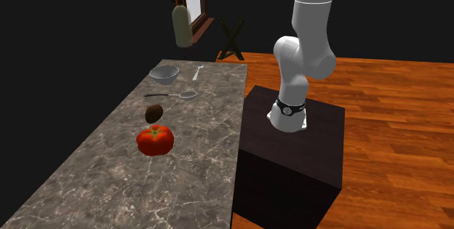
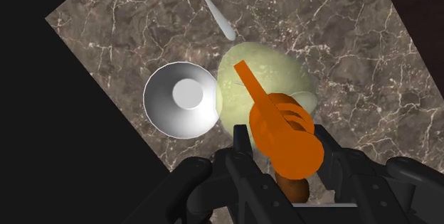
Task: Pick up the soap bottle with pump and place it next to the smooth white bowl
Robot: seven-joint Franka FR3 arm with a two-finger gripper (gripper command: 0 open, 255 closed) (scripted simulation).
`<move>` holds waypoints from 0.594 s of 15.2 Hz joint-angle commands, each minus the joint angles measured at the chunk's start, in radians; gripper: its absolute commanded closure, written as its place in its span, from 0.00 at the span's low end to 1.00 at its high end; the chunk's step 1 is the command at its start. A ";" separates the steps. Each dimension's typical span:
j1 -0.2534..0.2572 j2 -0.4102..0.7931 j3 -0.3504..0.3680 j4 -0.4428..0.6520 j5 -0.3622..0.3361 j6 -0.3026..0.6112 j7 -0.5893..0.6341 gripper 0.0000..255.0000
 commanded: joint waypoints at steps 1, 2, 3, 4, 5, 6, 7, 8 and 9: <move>0.010 -0.021 0.005 -0.044 -0.018 0.032 0.014 1.00; 0.013 -0.029 0.007 -0.063 -0.024 0.047 0.019 1.00; 0.016 -0.035 0.008 -0.081 -0.030 0.061 0.024 1.00; 0.018 -0.042 0.010 -0.099 -0.035 0.075 0.028 1.00; 0.020 -0.048 0.011 -0.117 -0.040 0.090 0.032 1.00; 0.022 -0.053 0.013 -0.134 -0.045 0.104 0.036 1.00; 0.023 -0.058 0.014 -0.151 -0.049 0.118 0.040 1.00; 0.024 -0.063 0.015 -0.168 -0.053 0.131 0.043 1.00; 0.025 -0.067 0.016 -0.184 -0.056 0.145 0.047 1.00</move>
